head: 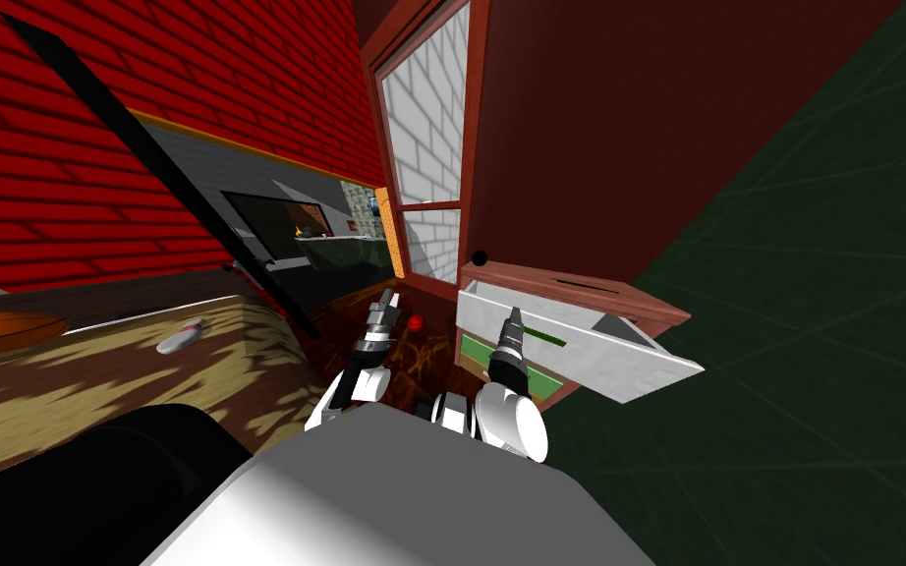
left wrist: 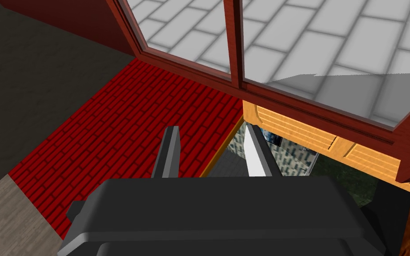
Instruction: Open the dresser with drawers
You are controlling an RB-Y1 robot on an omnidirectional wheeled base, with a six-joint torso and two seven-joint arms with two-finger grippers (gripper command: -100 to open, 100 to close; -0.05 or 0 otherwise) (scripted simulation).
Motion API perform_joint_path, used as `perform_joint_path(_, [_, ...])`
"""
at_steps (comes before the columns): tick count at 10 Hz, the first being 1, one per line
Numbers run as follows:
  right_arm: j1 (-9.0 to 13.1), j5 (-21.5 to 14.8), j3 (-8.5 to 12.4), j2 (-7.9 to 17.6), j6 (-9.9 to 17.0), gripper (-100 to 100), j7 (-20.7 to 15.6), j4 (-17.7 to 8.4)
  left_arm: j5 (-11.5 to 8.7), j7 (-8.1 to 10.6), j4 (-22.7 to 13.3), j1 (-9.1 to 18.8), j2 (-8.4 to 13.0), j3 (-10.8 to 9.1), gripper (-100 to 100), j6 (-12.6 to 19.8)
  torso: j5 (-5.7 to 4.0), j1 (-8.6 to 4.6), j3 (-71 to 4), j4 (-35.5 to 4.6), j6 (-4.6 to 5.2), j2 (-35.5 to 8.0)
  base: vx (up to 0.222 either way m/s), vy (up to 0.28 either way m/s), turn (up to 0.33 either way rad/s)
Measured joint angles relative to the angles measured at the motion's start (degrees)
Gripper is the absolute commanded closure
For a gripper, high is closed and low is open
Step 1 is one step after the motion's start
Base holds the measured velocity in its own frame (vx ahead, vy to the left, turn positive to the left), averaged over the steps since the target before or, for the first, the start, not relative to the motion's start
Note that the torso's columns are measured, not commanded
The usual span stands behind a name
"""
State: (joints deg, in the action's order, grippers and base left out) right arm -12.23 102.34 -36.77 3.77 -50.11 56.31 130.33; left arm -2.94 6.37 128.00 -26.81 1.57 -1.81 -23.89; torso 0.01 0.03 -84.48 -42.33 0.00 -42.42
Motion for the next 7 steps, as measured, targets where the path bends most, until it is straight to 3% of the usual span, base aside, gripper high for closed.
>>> perform_joint_path(4, [0.3,3.3,-0.3,-0.3,-2.7,-100,-5.9,4.0,0.0,0.0,0.0,0.0,0.0,0.0,0,0.0,0.13,0.08,0.0,-0.3,0.02,-0.1,0.006,-0.003,0.041])
perform_joint_path(5, [0.3,3.4,-0.4,-0.3,-2.9,0,-6.3,4.1,0.0,0.0,0.0,0.0,0.0,0.0,0,0.0,0.09,0.08,0.1,-0.2,0.02,-0.2,0.005,-0.001,-0.001])
perform_joint_path(7, [0.2,3.5,-0.4,-0.3,-2.9,0,-6.2,4.0,0.0,0.0,0.0,0.0,0.0,0.0,0,0.0,0.04,0.03,0.0,-0.1,0.01,0.0,0.0,0.0,0.0])
